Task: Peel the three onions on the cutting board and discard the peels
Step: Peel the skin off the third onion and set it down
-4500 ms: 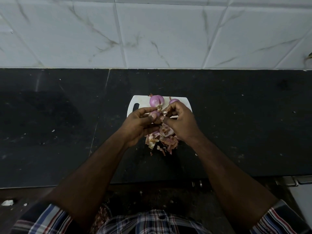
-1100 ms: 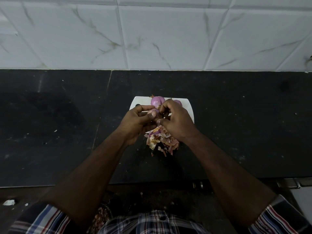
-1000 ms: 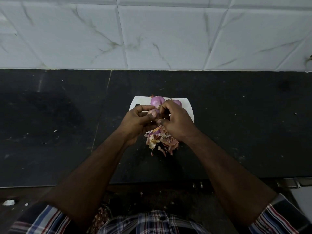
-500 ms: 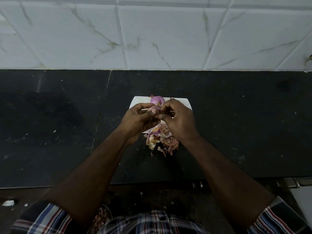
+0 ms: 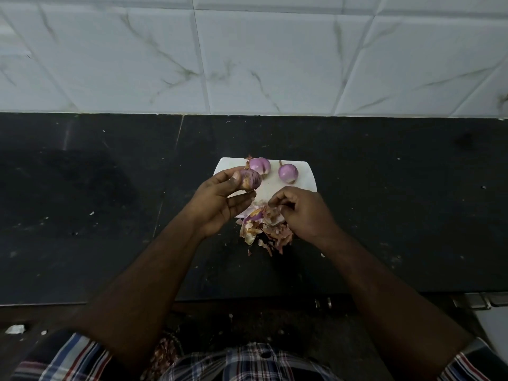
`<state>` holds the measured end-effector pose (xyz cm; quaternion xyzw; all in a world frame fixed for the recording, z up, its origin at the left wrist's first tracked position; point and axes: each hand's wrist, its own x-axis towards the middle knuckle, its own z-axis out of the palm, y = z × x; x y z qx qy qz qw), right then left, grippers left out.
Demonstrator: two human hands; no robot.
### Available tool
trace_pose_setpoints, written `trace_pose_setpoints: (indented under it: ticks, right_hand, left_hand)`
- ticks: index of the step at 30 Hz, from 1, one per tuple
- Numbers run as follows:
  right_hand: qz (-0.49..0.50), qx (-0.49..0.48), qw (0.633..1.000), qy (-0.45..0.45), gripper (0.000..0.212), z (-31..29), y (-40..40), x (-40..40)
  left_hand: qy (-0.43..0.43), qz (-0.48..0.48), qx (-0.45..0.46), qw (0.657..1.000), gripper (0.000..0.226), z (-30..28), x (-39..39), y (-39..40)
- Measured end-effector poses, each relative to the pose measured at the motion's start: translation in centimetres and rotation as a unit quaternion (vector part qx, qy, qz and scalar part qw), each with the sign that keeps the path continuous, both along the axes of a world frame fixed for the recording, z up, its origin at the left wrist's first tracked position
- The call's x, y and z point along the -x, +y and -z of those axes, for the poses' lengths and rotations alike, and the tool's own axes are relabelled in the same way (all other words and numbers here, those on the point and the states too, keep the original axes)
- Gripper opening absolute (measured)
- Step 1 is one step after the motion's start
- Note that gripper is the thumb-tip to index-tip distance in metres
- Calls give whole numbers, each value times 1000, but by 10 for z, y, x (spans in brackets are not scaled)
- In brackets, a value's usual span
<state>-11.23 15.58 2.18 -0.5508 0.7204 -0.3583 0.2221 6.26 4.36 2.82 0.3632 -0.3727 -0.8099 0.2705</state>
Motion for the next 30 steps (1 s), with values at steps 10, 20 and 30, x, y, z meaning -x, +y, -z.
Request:
trace_pose_setpoints:
  ticks: [10,20,30]
  right_hand:
    - [-35,42,993,-103,45,-41,-21,-10]
    - [-20,43,998,-43,42,-36,-28,-22]
    - [-41,22,998,-36,26,-34,-30,-12]
  left_hand:
    - [48,71,-7,996,44,-2,-3,1]
    - [65,58,21,996,39,6,1,3]
    - [24,25,66,997,42,-1,16,10]
